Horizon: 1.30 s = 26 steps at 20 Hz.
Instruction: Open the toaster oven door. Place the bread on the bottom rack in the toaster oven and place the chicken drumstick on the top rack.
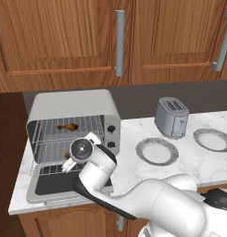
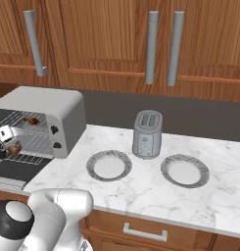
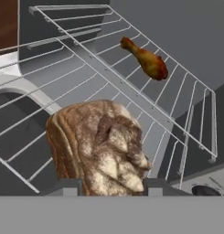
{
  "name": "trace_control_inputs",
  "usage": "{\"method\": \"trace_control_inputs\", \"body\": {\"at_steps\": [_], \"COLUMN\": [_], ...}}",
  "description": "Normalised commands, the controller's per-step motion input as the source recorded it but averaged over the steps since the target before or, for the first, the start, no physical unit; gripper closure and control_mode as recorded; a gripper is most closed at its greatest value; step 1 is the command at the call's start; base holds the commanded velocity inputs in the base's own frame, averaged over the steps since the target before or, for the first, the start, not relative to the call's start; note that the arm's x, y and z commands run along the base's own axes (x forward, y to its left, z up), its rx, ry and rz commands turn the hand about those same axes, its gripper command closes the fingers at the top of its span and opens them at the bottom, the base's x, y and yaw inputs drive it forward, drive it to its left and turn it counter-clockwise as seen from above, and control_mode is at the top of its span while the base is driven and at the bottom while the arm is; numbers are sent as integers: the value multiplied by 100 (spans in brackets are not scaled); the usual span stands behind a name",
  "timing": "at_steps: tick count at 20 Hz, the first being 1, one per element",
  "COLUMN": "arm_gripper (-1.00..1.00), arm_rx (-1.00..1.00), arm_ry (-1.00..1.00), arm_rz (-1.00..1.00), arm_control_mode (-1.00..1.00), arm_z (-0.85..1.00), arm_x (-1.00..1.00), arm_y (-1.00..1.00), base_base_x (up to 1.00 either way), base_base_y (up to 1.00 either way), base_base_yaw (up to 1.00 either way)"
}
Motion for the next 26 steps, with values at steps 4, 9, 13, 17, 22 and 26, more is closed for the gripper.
{"method": "trace_control_inputs", "body": {"at_steps": [4,9,13,17,22,26], "arm_gripper": [100,100,100,-100,-100,-100], "arm_rx": [0,0,0,0,0,0], "arm_ry": [0,0,0,0,0,0], "arm_rz": [0,0,0,0,0,0], "arm_control_mode": [-100,-100,-100,-100,-100,-100], "arm_z": [-8,-18,-18,-22,-14,0], "arm_x": [15,20,18,9,8,0], "arm_y": [9,9,5,4,7,0], "base_base_x": [0,0,0,0,0,0], "base_base_y": [0,0,0,0,0,0], "base_base_yaw": [0,0,0,0,0,0]}}
